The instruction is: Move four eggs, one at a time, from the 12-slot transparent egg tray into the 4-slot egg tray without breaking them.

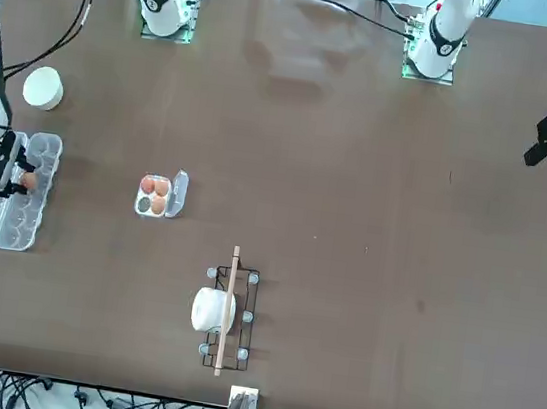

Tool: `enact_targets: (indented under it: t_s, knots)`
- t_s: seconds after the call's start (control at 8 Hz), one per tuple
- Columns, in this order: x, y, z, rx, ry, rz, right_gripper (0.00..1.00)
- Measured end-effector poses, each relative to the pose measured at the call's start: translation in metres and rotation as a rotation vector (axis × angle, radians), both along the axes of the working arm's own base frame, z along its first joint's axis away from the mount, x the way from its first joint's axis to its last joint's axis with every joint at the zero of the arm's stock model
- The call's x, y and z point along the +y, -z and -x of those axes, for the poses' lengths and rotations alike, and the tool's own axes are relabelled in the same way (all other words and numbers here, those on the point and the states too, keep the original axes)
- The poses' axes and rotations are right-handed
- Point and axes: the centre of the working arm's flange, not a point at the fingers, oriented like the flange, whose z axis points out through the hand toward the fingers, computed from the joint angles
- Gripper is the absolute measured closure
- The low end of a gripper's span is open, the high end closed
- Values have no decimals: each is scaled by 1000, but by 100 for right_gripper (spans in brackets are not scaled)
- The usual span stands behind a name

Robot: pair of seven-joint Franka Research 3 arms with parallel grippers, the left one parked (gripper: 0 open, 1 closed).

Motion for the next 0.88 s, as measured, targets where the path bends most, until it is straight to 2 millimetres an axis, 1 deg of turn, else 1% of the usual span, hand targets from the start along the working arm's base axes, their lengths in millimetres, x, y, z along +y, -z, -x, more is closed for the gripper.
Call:
enact_targets:
  t_s: [0.62,0.75,0.88]
  knots:
    - [-2,-2,1,-13,28,-18,44]
    - [-2,-8,-1,-22,31,-17,44]
    - [-2,-21,-3,-37,41,-15,44]
